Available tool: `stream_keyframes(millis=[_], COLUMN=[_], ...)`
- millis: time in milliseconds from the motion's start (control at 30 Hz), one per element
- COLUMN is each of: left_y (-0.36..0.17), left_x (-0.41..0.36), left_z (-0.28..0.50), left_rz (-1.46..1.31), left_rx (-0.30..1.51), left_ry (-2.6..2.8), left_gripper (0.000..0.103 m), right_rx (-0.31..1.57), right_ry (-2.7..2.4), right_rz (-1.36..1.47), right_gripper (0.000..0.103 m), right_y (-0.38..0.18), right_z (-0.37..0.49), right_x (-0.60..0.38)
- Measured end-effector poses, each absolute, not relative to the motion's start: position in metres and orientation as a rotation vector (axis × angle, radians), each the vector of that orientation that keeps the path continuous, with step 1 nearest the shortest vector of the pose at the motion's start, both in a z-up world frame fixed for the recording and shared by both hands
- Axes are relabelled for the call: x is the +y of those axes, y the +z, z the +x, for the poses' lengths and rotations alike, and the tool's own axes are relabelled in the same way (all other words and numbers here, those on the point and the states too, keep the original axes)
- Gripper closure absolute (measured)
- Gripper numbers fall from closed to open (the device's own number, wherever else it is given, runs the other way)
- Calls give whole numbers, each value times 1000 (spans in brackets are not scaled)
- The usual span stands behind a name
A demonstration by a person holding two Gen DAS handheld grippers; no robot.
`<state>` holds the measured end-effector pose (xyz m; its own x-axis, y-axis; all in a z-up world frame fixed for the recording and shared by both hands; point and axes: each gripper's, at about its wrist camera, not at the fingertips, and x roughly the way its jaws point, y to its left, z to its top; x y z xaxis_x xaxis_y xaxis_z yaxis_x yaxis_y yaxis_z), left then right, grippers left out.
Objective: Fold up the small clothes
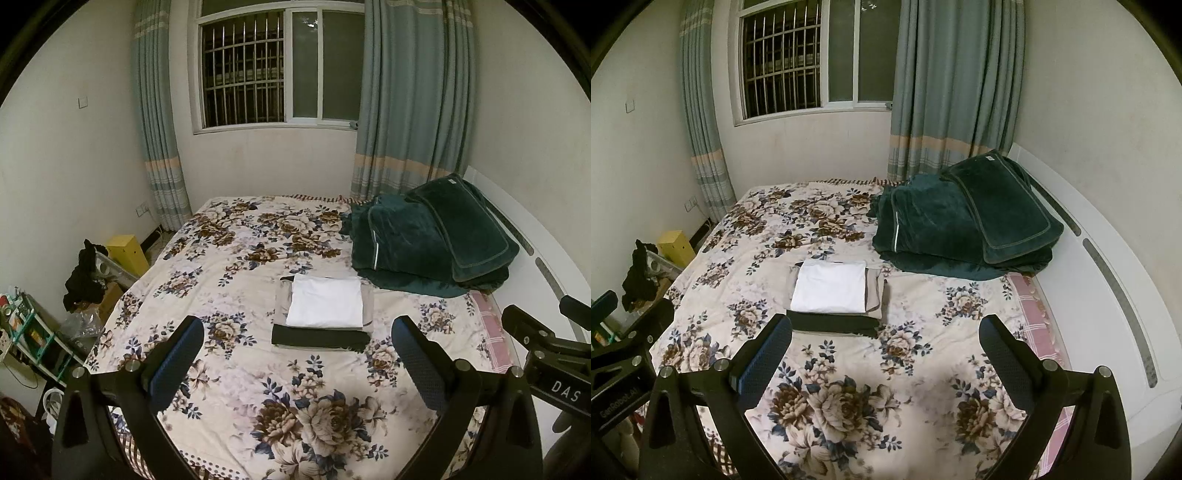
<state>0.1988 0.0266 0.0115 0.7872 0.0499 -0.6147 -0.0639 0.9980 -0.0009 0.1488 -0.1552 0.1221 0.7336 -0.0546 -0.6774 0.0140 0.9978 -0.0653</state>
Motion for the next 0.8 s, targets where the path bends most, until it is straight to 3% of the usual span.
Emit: stream_keyframes(millis=[800], left_y=[11], left_x=[27], left_z=[197], left_rz=[-22], left_rx=[659], left_ry=[66], left_gripper=[0], right_rx=[745], right_ry=[-47], right_rz=[-51], right_gripper=[0], right_y=[121], right_z=[144], right_x=[-152])
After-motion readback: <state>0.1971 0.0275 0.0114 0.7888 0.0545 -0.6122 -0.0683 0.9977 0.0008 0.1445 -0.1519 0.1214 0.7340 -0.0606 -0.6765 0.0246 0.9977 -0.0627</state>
